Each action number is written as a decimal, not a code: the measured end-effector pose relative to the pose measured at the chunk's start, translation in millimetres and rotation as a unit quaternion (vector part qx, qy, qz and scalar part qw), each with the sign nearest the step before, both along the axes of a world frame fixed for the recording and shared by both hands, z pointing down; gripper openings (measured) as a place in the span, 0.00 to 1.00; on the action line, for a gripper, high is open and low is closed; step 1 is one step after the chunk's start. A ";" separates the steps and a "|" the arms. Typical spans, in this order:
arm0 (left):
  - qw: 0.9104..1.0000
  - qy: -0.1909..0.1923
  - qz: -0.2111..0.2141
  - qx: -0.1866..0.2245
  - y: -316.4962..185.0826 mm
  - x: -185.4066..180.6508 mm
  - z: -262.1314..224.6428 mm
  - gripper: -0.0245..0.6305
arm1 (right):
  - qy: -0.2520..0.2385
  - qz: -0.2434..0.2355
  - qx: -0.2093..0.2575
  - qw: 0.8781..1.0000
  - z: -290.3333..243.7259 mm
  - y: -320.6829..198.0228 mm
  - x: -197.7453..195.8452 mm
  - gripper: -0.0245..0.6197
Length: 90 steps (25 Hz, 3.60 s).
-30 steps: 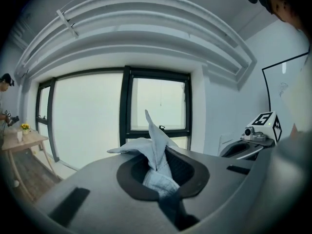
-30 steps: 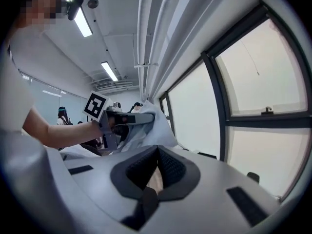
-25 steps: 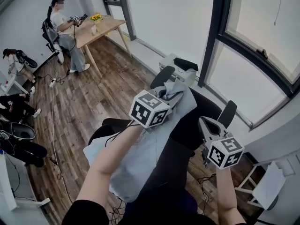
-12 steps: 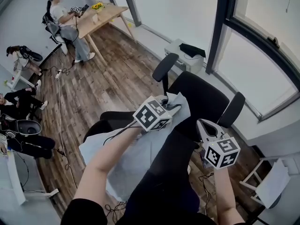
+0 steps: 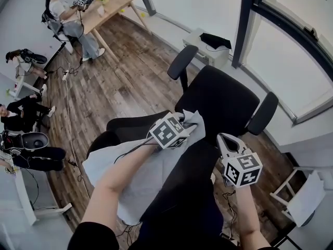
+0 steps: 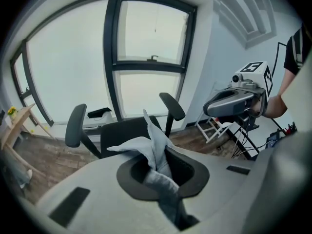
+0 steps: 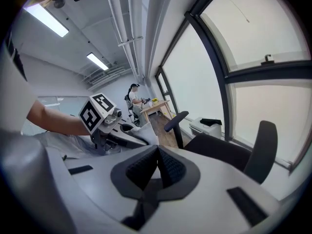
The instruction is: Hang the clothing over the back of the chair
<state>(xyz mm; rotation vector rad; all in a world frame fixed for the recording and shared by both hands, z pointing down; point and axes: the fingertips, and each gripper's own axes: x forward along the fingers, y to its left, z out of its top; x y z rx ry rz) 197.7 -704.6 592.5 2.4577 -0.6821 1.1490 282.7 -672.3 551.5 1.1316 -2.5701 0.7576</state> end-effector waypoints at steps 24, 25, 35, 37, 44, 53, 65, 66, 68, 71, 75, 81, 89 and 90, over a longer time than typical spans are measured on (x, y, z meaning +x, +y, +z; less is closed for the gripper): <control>0.998 -0.052 -0.039 0.001 -6.2 -19.0 12.8 0.51 | -0.022 -0.026 -0.018 0.999 12.9 4.1 -2.0 0.04; 0.998 -0.051 -0.040 0.000 -5.3 -18.7 11.9 0.51 | -0.022 -0.028 -0.018 0.999 13.1 4.6 -2.4 0.04; 0.997 -0.028 -0.071 0.017 -1.4 -21.3 -19.4 0.51 | -0.033 -0.052 -0.008 0.998 0.5 5.8 -15.8 0.04; 0.997 -0.028 -0.077 0.017 2.7 -22.0 -25.3 0.51 | -0.036 -0.060 -0.002 0.998 -3.7 6.9 -19.1 0.04; 0.993 -0.011 -0.102 0.052 16.6 -26.0 -62.0 0.51 | -0.055 -0.081 0.012 0.995 -18.0 10.3 -36.5 0.04; 0.977 0.050 -0.159 0.130 38.0 -64.3 -135.4 0.51 | -0.064 -0.114 0.062 0.989 -65.7 32.9 -76.4 0.04; 0.927 0.197 -0.217 0.234 97.5 -121.3 -246.6 0.48 | -0.067 -0.109 0.117 0.985 -138.5 93.7 -117.5 0.04; 0.922 0.206 -0.221 0.241 102.7 -125.5 -253.7 0.48 | -0.067 -0.109 0.120 0.984 -142.1 98.3 -118.9 0.04; 0.913 0.221 -0.228 0.258 113.1 -134.8 -268.1 0.47 | -0.066 -0.109 0.126 0.984 -149.3 106.9 -121.7 0.04; 0.899 0.243 -0.234 0.278 131.3 -148.1 -290.0 0.45 | -0.063 -0.108 0.137 0.983 -160.1 118.4 -124.6 0.04; 0.884 0.264 -0.245 0.299 163.4 -168.7 -310.7 0.43 | -0.065 -0.105 0.148 0.981 -172.8 135.9 -129.1 0.04; 0.871 0.271 -0.262 0.316 213.9 -197.8 -319.3 0.41 | -0.070 -0.109 0.157 0.979 -183.3 170.4 -140.5 0.04; 0.866 0.259 -0.296 0.308 283.8 -228.2 -297.5 0.29 | -0.074 -0.098 0.148 0.981 -179.6 216.6 -147.8 0.04; 0.866 0.258 -0.299 0.307 293.3 -231.0 -293.6 0.28 | -0.074 -0.096 0.147 0.982 -178.2 223.1 -148.2 0.04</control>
